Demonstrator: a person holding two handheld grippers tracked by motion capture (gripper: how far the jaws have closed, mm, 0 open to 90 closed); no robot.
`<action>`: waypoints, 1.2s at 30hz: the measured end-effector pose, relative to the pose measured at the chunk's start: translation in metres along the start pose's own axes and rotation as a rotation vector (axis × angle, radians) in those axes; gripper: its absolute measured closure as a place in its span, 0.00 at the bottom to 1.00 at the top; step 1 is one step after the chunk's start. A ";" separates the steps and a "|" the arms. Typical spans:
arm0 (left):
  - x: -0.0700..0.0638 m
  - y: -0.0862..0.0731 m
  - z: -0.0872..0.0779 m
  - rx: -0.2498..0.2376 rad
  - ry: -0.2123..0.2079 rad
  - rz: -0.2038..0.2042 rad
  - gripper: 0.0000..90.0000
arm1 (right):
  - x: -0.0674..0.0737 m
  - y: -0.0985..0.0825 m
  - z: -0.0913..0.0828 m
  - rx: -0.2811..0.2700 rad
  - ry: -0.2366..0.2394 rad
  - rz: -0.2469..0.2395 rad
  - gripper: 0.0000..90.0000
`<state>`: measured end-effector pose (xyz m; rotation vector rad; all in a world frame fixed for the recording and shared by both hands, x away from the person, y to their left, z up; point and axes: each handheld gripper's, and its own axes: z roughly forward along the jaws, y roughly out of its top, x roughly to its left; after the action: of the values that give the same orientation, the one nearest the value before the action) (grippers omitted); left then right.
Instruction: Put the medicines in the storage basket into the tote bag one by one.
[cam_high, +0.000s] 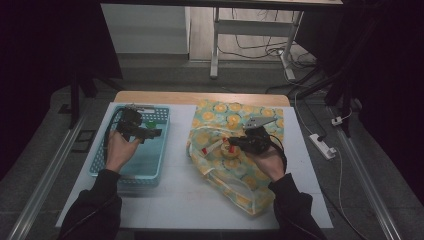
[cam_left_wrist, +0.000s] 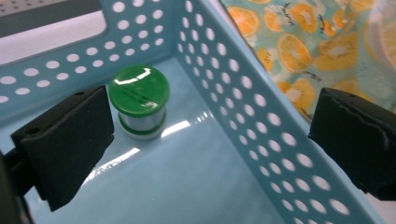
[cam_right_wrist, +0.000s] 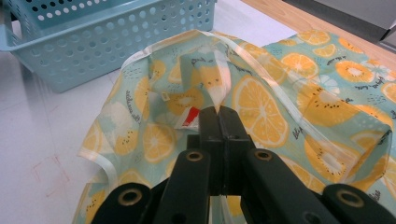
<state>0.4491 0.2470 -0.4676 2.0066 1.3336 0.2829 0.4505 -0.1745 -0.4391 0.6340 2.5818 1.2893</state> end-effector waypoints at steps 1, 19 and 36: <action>0.003 0.001 0.002 0.007 0.008 0.000 0.00 | 0.000 0.000 0.000 0.000 0.000 0.000 1.00; 0.024 0.010 0.034 0.107 0.122 -0.005 0.17 | -0.001 0.000 0.000 -0.001 0.003 0.000 1.00; 0.020 0.012 0.034 0.128 0.106 -0.027 0.57 | -0.001 -0.001 0.000 0.002 0.003 0.000 1.00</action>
<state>0.4849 0.2470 -0.4883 2.1019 1.4768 0.3016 0.4513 -0.1753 -0.4398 0.6332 2.5855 1.2893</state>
